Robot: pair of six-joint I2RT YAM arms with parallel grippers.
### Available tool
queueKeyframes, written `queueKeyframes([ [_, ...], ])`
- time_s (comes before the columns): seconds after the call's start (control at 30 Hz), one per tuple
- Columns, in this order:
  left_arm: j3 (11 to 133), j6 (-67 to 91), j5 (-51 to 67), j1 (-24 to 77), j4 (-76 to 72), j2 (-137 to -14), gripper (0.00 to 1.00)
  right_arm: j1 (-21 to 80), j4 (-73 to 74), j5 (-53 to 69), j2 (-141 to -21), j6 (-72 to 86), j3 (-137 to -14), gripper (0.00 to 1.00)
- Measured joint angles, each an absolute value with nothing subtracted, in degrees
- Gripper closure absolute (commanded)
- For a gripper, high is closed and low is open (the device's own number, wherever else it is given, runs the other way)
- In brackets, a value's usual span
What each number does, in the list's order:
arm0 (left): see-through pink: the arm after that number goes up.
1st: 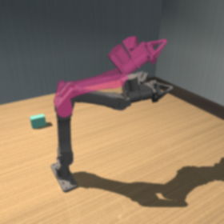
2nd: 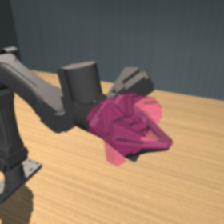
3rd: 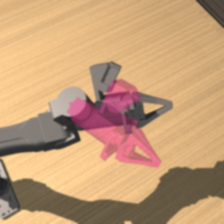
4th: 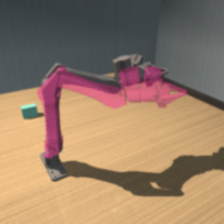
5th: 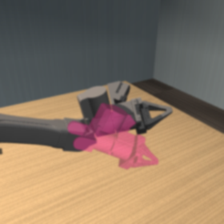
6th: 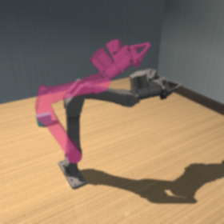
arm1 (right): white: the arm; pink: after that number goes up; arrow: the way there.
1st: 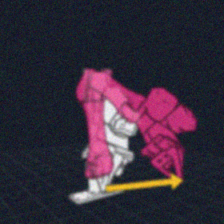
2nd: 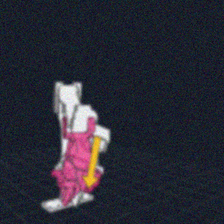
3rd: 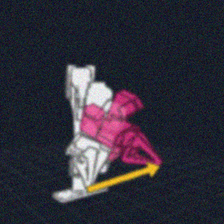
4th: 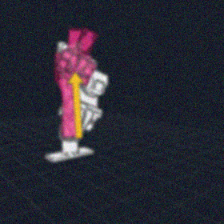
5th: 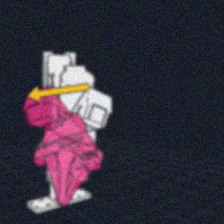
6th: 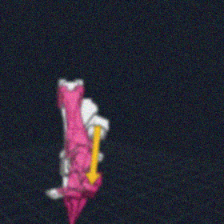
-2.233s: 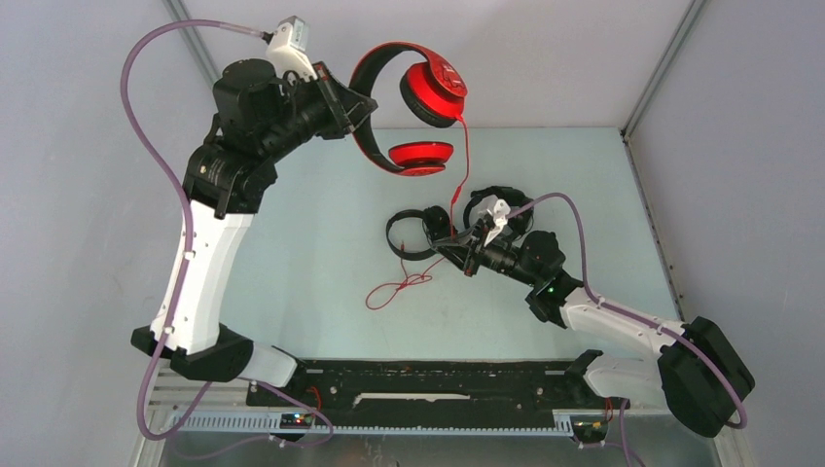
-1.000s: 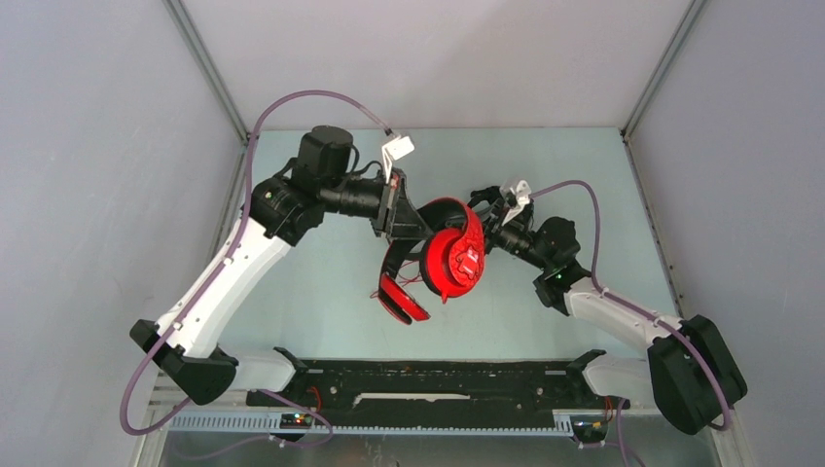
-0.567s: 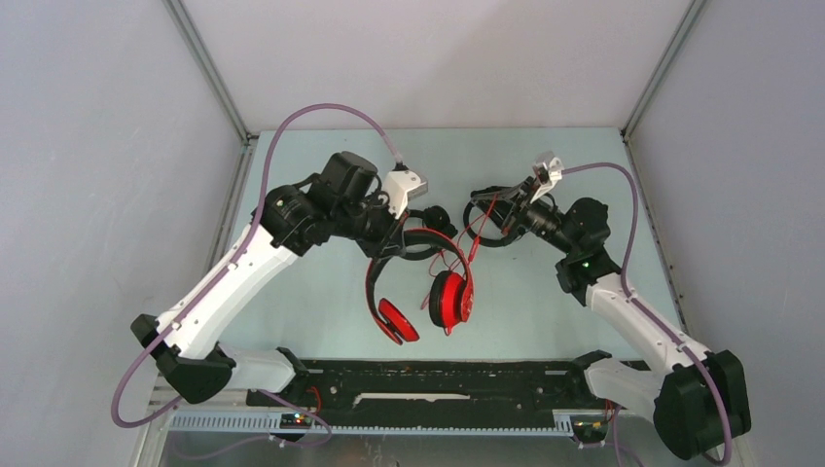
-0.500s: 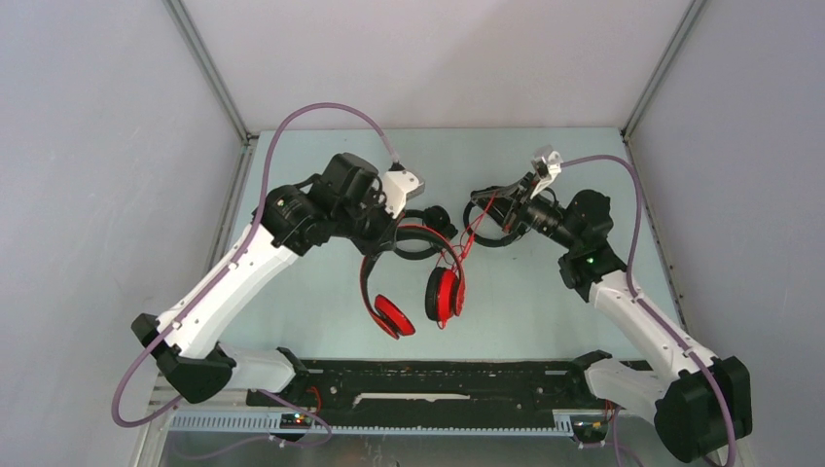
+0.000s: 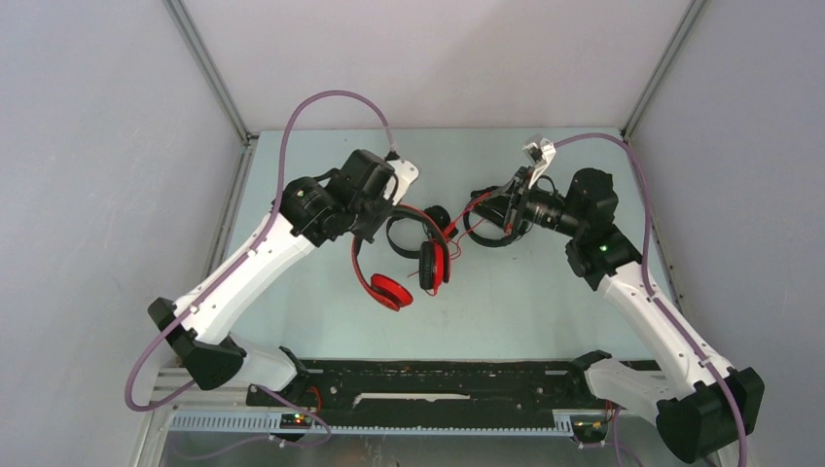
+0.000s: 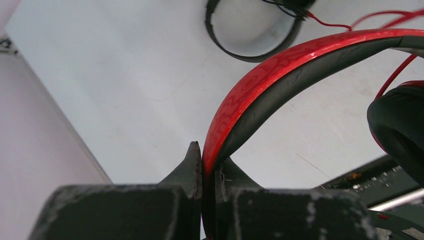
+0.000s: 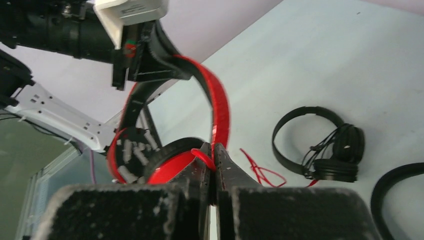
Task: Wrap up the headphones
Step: Wrap the headphones cable around the headphones.
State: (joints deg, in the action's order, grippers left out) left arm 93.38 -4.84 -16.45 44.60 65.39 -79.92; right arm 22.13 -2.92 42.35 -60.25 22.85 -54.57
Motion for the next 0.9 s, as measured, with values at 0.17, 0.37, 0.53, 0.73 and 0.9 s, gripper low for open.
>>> queueKeyframes([
  [0.17,95.9,-2.7,-23.2,44.6,65.4,-82.6,1.0,25.0,3.6,43.9,-62.3,25.0,-59.0,1.0],
  [0.37,97.1,0.4,-30.3,44.8,66.1,-84.4,1.0,28.0,6.8,45.4,-63.8,28.5,-61.3,1.0],
  [0.53,97.2,3.1,-34.4,44.8,66.1,-84.8,1.0,29.4,5.4,46.9,-65.0,33.2,-61.4,1.0],
  [0.73,97.2,6.7,-36.3,44.8,64.4,-84.8,1.0,32.8,-1.9,48.3,-68.0,39.0,-61.4,0.94],
  [0.9,97.2,9.7,-35.7,44.8,62.3,-84.7,1.0,36.1,-7.8,48.7,-70.1,41.5,-61.4,0.9],
])
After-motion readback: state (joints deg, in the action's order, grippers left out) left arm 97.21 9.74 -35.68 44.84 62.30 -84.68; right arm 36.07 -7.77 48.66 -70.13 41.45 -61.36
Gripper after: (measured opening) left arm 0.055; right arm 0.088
